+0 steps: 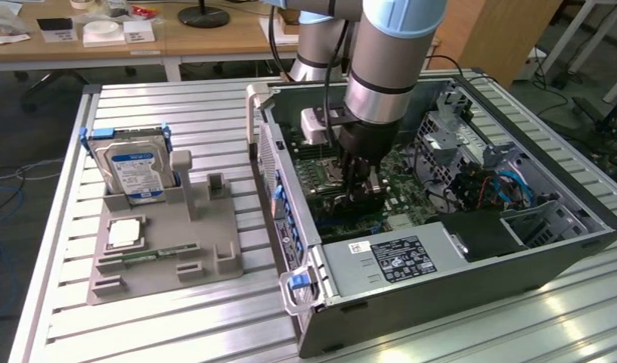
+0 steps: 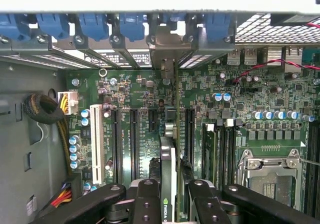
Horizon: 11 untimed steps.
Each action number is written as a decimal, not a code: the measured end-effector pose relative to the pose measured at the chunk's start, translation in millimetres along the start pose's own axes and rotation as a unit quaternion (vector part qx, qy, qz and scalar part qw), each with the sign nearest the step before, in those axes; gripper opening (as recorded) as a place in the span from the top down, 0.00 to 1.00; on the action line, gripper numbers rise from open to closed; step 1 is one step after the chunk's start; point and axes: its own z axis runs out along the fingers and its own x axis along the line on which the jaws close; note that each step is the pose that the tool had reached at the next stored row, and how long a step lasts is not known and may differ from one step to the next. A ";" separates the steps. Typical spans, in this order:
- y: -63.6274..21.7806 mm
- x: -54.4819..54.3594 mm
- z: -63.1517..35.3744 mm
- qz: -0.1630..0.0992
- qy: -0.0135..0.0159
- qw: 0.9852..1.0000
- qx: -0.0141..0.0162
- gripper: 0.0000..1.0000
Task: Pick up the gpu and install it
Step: 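Insert the gpu into the slot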
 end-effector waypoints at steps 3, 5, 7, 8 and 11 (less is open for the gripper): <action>0.4 0.1 0.5 0.000 0.000 1.000 0.000 0.74; 0.4 0.1 0.6 0.000 0.000 1.000 0.000 0.74; 0.4 0.0 0.8 0.000 0.000 1.000 0.000 0.74; 0.4 -0.3 0.9 0.000 0.000 1.000 0.000 0.74; 0.4 -0.9 0.9 0.000 0.000 1.000 0.000 0.74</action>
